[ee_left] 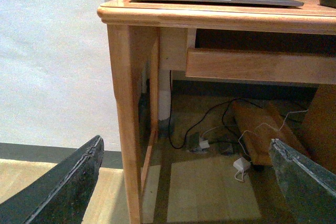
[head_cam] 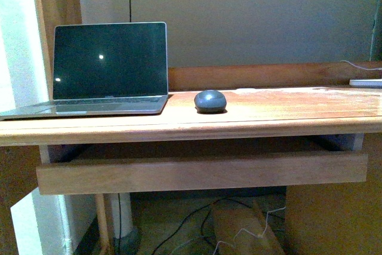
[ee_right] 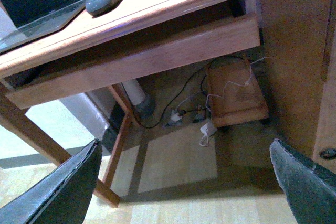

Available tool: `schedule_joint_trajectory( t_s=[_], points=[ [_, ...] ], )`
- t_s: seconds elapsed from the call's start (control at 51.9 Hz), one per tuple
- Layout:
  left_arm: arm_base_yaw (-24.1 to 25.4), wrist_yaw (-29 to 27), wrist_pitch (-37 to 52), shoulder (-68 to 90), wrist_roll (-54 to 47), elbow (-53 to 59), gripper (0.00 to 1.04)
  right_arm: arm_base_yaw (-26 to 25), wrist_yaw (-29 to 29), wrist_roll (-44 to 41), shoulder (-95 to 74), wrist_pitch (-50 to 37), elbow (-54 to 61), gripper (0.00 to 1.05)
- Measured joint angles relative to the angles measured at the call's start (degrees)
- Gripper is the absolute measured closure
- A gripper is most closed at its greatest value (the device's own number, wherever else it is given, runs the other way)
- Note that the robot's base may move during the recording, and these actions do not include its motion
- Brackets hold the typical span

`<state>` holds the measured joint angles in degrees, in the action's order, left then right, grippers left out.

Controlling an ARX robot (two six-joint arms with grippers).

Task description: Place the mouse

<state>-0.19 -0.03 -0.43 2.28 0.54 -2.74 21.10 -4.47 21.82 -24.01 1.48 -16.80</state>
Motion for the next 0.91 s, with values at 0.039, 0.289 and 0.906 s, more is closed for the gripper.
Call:
schedule_joint_trajectory(
  t_s=[0.039, 0.289, 0.906],
  points=[
    [0.00, 0.02, 0.00, 0.00, 0.00, 0.00, 0.08, -0.44, 0.26, 0.09, 3.30, 1.79, 0.92, 0.07],
    [0.00, -0.07, 0.00, 0.00, 0.00, 0.02, 0.08, -16.98, 4.31, -10.71, 18.49, -0.22, 10.67, 0.28],
    [0.00, 0.02, 0.00, -0.04, 0.00, 0.04, 0.08, -20.87, 4.42, -21.46, 23.52, -1.31, 15.89, 1.02]
  ],
)
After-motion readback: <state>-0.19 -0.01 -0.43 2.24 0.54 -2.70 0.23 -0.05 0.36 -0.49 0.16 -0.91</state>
